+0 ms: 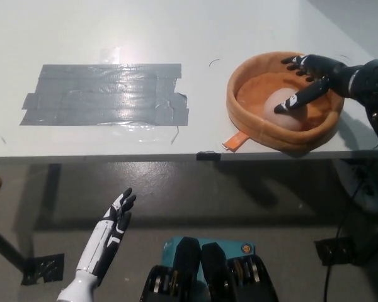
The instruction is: An emotional support dumpling is kept in a soft plate infront in the middle of the desk infront of the robot. The robot extends its right arm to pick up the dumpling and hands it to a person
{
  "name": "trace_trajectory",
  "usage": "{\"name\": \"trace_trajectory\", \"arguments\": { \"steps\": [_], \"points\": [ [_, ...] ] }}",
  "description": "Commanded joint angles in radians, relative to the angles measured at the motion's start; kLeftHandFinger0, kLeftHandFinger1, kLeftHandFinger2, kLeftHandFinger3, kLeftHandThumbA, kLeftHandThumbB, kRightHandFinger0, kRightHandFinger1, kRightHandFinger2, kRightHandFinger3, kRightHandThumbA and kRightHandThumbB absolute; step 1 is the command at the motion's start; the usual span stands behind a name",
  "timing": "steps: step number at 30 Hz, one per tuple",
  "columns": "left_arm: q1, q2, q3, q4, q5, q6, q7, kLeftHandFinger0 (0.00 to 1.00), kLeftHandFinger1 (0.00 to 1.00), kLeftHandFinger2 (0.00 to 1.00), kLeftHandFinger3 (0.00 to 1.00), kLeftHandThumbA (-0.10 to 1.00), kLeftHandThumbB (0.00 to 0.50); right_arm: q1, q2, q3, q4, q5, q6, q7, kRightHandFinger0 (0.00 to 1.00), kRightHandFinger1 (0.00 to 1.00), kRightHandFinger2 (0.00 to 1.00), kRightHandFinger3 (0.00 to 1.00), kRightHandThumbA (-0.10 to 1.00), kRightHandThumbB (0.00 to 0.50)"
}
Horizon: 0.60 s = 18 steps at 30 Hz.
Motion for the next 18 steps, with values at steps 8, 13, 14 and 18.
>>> {"name": "trace_trajectory", "arguments": {
  "steps": [8, 13, 14, 18],
  "points": [
    [-0.027, 0.017, -0.012, -0.013, 0.05, -0.03, 0.0, 1.0, 1.0, 1.0, 1.0, 0.94, 0.159, -0.111, -0.043, -0.016, -0.059, -0.009, 0.038, 0.072, 1.0, 1.0, 1.0, 1.0, 1.0, 0.402],
    [-0.032, 0.018, -0.01, -0.01, 0.049, -0.03, -0.005, 1.0, 1.0, 1.0, 1.0, 0.94, 0.151, -0.095, -0.048, -0.008, -0.072, -0.012, 0.002, 0.09, 1.0, 1.0, 1.0, 1.0, 1.0, 0.352],
    [-0.032, 0.018, -0.01, -0.01, 0.05, -0.028, -0.005, 1.0, 1.0, 1.0, 1.0, 0.94, 0.151, -0.095, -0.05, -0.004, -0.075, -0.016, 0.002, 0.093, 1.0, 1.0, 1.0, 1.0, 1.0, 0.351],
    [-0.037, 0.015, -0.007, -0.007, 0.046, -0.035, -0.002, 1.0, 1.0, 1.0, 1.0, 0.94, 0.158, -0.086, -0.045, -0.002, -0.084, -0.024, 0.029, 0.09, 1.0, 1.0, 1.0, 1.0, 1.0, 0.371]
  ]
}}
